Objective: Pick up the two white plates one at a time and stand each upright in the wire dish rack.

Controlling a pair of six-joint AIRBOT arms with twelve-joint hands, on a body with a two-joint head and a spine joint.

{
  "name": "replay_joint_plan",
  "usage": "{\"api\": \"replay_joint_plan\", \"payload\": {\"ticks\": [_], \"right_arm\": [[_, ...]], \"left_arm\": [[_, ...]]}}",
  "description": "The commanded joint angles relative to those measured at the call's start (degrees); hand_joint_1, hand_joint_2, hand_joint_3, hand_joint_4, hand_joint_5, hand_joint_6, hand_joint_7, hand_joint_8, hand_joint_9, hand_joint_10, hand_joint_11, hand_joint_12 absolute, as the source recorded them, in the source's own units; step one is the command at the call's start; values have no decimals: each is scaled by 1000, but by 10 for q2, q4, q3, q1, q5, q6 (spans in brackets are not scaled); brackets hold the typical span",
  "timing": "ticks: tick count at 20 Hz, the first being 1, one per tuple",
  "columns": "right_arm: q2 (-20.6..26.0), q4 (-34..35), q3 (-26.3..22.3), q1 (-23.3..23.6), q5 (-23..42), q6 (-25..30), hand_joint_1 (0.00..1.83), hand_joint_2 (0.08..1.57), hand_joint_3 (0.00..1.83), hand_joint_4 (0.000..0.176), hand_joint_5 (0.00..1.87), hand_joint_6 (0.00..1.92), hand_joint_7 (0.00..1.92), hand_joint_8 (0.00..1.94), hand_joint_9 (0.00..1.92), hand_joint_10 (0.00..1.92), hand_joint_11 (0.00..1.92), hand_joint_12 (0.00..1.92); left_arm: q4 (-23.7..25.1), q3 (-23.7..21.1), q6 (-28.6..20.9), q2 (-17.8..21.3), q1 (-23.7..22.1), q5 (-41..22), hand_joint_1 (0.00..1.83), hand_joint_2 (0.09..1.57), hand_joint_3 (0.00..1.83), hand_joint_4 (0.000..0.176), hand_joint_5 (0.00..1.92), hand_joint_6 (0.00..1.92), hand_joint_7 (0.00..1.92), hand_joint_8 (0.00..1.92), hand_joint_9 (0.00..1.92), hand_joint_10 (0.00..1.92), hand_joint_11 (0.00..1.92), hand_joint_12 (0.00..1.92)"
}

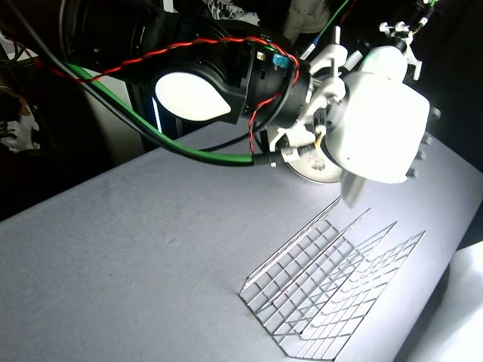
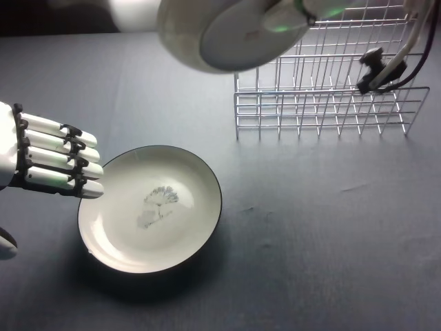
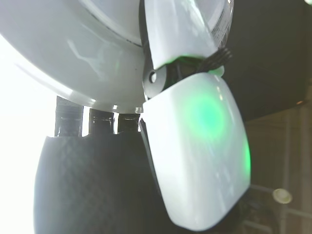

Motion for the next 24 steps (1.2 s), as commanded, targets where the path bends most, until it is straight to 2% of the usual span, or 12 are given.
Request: {"api": "replay_joint_plan", "payload": {"ticks": [1, 4, 5, 6, 7, 9, 13, 15, 17, 20, 21, 24], "right_arm": [[3, 15, 5, 15, 74, 10, 1502, 1039, 0, 0, 1047, 685, 1172, 566, 1129, 787, 912, 1448], [11, 29, 20, 19, 66, 10, 1504, 1029, 0, 0, 1070, 661, 1192, 542, 1151, 723, 944, 1415], [16, 29, 22, 19, 65, 10, 1503, 1033, 3, 0, 1058, 709, 1133, 668, 1131, 710, 961, 1383], [21, 29, 23, 18, 64, 9, 1503, 1034, 2, 0, 1054, 724, 1119, 702, 1129, 700, 974, 1364], [27, 29, 25, 16, 64, 9, 1502, 1042, 0, 0, 1021, 775, 1097, 754, 1111, 721, 973, 1368], [38, 29, 27, 12, 64, 5, 1501, 1045, 0, 0, 1029, 767, 1124, 675, 1081, 797, 945, 1416], [59, 29, 30, -2, 63, 3, 1503, 1029, 0, 0, 1059, 700, 1194, 506, 1151, 727, 960, 1397], [65, 29, 36, -14, 63, 3, 1503, 1034, 1, 0, 1038, 700, 1141, 584, 1197, 686, 929, 1433], [68, 29, 51, -34, 66, 2, 1500, 1050, 2, 0, 995, 794, 1107, 655, 1124, 771, 913, 1457], [68, 29, 63, -51, 69, 2, 1501, 1038, 0, 0, 1053, 721, 1177, 558, 1109, 767, 936, 1418], [68, 29, 67, -56, 71, 2, 1503, 1025, 2, 0, 1079, 678, 1197, 521, 1144, 704, 964, 1380], [67, 29, 74, -81, 80, 2, 1501, 1042, 0, 0, 1027, 759, 1134, 621, 1114, 768, 953, 1401]], "left_arm": [[-34, 3, -2, 5, -6, -11, 0, 1266, 3, 0, 45, 3, 44, 3, 13, 3, 4, 28], [-28, 3, -2, 6, -6, -11, 0, 1287, 10, 0, 88, 17, 64, 8, 31, 8, 9, 36], [-25, 3, -2, 6, -8, -10, 0, 1299, 4, 0, 102, 9, 71, 4, 39, 3, 1, 76], [-24, 4, -2, 6, -11, -10, 0, 1310, 6, 0, 107, 7, 69, 2, 35, 0, 0, 83], [-22, 5, -2, 6, -16, -10, 0, 1310, 4, 0, 77, 4, 39, 4, 6, 0, 0, 16], [-19, 5, -2, 6, -24, -10, 0, 1313, 4, 0, 89, 8, 61, 12, 27, 9, 19, 11], [-17, -1, 2, 5, -25, -10, 0, 1316, 4, 0, 73, 0, 41, 1, 12, 1, 8, 8], [-17, -2, 10, 5, -25, -10, 0, 1302, 0, 0, 138, 4, 106, 2, 79, 8, 51, 50], [-17, 9, 17, 0, -26, -10, 0, 1305, 2, 0, 129, 0, 106, 0, 74, 0, 39, 59], [-18, 16, 17, -6, -26, -10, 0, 1302, 0, 0, 100, 0, 104, 1, 78, 2, 7, 143], [-18, 16, 17, -7, -26, -10, 0, 1309, 3, 0, 109, 6, 100, 0, 73, 0, 1, 162], [-18, 15, 17, -13, -26, -10, 0, 1313, 1, 0, 97, 3, 97, 4, 63, 6, 0, 161]]}}
